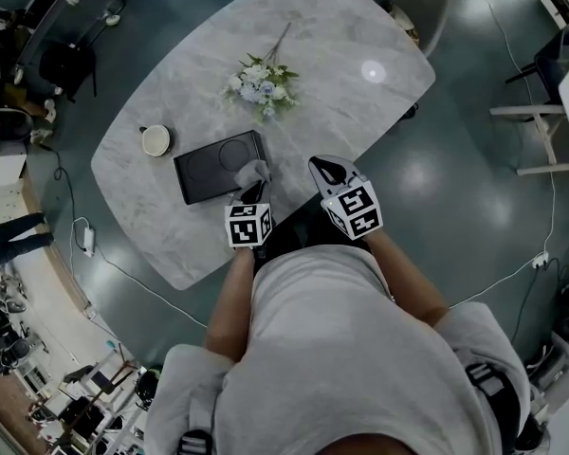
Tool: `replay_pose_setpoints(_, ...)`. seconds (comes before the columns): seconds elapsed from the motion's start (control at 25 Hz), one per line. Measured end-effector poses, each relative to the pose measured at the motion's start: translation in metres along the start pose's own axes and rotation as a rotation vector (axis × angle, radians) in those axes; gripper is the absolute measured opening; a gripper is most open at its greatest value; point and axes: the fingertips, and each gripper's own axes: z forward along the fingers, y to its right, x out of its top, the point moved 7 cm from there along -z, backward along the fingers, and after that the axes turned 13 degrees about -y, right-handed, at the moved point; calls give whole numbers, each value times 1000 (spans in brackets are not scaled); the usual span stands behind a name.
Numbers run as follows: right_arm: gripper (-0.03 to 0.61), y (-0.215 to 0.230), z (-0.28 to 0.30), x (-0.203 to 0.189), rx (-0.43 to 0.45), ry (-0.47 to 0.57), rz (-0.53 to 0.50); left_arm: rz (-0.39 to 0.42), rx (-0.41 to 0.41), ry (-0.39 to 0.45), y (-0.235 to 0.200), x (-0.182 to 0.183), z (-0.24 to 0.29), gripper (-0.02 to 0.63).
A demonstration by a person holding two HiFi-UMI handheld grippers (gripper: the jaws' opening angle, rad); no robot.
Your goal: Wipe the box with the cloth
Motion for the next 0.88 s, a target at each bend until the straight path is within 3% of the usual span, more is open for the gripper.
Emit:
replay_pose_setpoints(0.24, 28, -1, 4, 8, 52, 47, 20, -87, 11, 67, 0, 0, -14, 40)
replay_pose_setpoints(0.36, 28, -9, 4, 28, 105, 88, 19, -184, 14, 161, -1, 9, -33, 38)
replay_pose_setpoints(0.52, 28, -19, 9, 46, 187, 94, -73, -303, 55, 306, 6, 16, -59, 39)
replay_pose_setpoints(0.88, 28, -69, 0, 63, 257, 138, -179, -375, 170, 464, -2, -10, -123, 38)
